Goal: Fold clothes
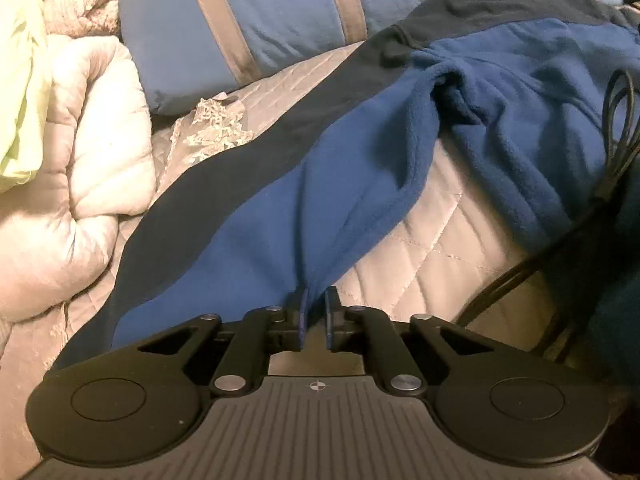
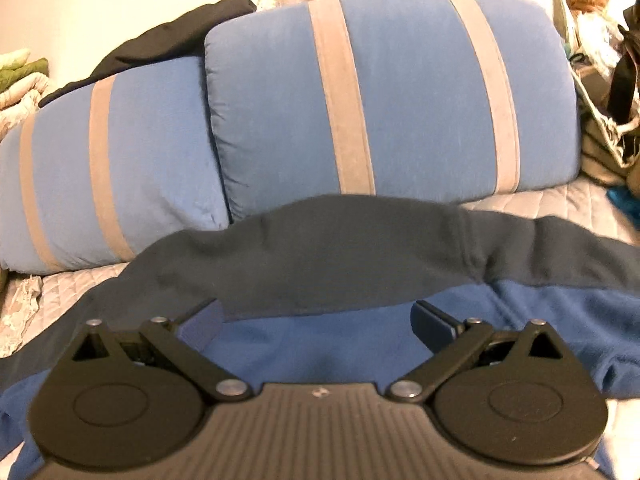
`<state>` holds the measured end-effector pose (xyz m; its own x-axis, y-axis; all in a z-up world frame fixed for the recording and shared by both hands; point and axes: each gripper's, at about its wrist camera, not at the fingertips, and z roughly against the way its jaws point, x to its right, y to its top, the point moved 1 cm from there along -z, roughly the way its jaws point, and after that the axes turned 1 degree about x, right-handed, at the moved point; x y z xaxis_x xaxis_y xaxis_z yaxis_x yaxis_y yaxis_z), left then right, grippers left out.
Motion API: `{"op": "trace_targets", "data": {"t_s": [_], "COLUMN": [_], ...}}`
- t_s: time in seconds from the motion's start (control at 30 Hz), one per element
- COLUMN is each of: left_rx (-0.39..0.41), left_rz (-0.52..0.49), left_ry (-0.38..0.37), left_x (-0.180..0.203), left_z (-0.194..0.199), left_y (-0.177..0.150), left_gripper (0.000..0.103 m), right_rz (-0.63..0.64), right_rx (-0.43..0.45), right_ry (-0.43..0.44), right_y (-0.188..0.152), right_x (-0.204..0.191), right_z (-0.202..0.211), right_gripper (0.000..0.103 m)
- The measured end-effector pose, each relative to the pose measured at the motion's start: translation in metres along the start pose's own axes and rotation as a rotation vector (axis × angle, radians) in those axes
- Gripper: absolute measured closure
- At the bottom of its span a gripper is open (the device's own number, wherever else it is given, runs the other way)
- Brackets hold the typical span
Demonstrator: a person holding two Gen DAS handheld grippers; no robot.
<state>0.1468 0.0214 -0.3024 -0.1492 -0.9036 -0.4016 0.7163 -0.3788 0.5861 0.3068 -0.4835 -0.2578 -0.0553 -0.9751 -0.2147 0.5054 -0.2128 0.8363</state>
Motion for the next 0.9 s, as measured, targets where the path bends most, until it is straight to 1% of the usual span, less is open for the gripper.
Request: {"op": "trace_targets", "data": {"t_s": [0.03, 0.07, 0.1, 0.13, 0.17, 0.2, 0.23, 0.3, 0.33, 0.4, 0.6, 0.7, 0.8, 0.9], "left_rx": [0.0, 0.015, 0.032, 0.05, 0.067, 0.095, 0.126, 0.185, 0.21, 0.255, 0.379, 0.437, 0.477, 0.511], "left_rz": [0.024, 0.041, 0.056, 0.071, 0.086, 0.093, 0.098, 0.108, 0.114, 0.129, 0.197, 0.24, 0.243, 0.236], "left_ry": [-0.027, -0.036, -0.04, -0.044, -0.048, -0.037, -0.023, -0.001, 0.004, 0.004, -0.04, -0.06, -0.064, -0.069], "left_x": [-0.004, -0.008, -0.012, -0.016, -0.021, -0.025, -0.029, -0.038, -0.043, -0.051, -0.068, -0.074, -0.079, -0.08], "left_z": [0.004, 0.01, 0.017, 0.023, 0.03, 0.038, 0.047, 0.063, 0.071, 0.086, 0.123, 0.137, 0.146, 0.153], "left_y": [0.001, 0.003, 0.006, 0.009, 0.011, 0.017, 0.023, 0.037, 0.046, 0.068, 0.131, 0.161, 0.186, 0.203], "left_gripper": [0.093, 0.092, 0.088, 0.078, 0.07, 0.055, 0.044, 0.033, 0.031, 0.03, 0.029, 0.028, 0.028, 0.028], "right_rz": [0.008, 0.017, 0.026, 0.033, 0.038, 0.042, 0.042, 0.043, 0.042, 0.036, 0.017, 0.025, 0.037, 0.036], "right_rx": [-0.005, -0.005, -0.004, -0.004, -0.003, -0.002, -0.001, 0.007, 0.015, 0.039, 0.111, 0.141, 0.189, 0.239], "right_ry": [0.007, 0.016, 0.025, 0.033, 0.036, 0.039, 0.042, 0.04, 0.036, 0.021, -0.025, -0.04, -0.049, -0.052], "right_y": [0.003, 0.006, 0.009, 0.013, 0.019, 0.025, 0.032, 0.048, 0.056, 0.074, 0.126, 0.148, 0.169, 0.192], "right_x": [0.001, 0.002, 0.003, 0.005, 0.009, 0.014, 0.019, 0.03, 0.036, 0.049, 0.088, 0.101, 0.112, 0.124], "right_z": [0.003, 0.008, 0.012, 0.017, 0.023, 0.028, 0.033, 0.042, 0.047, 0.056, 0.086, 0.098, 0.111, 0.122], "right_gripper": [0.0, 0.0, 0.0, 0.0, 0.0, 0.0, 0.0, 0.0, 0.0, 0.0, 0.0, 0.0, 0.0, 0.0]}}
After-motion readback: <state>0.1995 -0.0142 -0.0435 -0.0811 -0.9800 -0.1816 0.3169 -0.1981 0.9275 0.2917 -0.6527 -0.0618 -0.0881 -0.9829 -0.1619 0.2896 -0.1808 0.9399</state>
